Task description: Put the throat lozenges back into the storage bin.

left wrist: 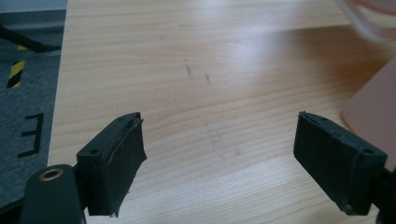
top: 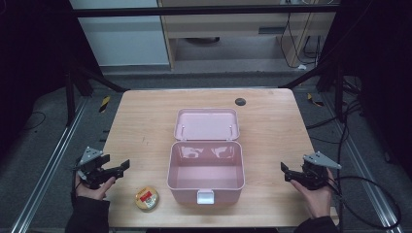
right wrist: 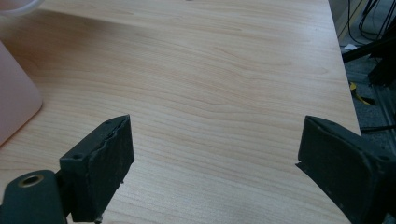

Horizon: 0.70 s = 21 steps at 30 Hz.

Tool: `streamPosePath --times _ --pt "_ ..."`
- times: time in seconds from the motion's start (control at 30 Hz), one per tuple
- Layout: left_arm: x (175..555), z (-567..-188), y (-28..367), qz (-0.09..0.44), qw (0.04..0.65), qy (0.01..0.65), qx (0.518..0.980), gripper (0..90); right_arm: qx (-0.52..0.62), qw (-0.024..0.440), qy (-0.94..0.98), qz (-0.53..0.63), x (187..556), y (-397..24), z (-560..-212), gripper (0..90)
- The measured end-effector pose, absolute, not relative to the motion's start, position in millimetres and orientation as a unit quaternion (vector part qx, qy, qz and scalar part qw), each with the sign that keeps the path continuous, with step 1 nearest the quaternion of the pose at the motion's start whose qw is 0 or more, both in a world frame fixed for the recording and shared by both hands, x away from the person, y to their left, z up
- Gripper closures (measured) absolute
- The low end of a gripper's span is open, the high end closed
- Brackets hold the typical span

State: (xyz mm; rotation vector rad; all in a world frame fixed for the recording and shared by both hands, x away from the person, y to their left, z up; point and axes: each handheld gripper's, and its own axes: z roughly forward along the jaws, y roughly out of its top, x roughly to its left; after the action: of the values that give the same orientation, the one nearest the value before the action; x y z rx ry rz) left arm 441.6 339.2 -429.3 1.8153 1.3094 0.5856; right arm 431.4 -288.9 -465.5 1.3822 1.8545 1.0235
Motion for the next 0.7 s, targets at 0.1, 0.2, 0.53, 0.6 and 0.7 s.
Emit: streamPosePath --times 0.1,0.2,0.53,0.6,0.7 --pt "440.4 -420.6 339.8 0.229 0.401 0.501 0.732 15.4 0.517 0.303 0.705 0.379 431.7 -287.7 -464.0 11.0" --pt "439.0 -413.5 340.8 0.217 0.405 0.480 0.747 15.3 0.518 0.296 0.709 0.376 432.1 -287.2 -463.8 11.0" --pt "436.2 -399.8 341.7 0.185 0.388 0.420 0.799 15.1 0.510 0.299 0.718 0.368 430.2 -285.9 -464.8 10.2" --pt "436.0 -397.2 340.9 0.182 0.384 0.407 0.809 14.9 0.508 0.302 0.719 0.366 430.3 -285.8 -464.8 9.7" --pt "436.7 -393.9 340.0 0.178 0.377 0.392 0.820 14.6 0.508 0.303 0.720 0.363 430.5 -285.9 -465.4 9.7"
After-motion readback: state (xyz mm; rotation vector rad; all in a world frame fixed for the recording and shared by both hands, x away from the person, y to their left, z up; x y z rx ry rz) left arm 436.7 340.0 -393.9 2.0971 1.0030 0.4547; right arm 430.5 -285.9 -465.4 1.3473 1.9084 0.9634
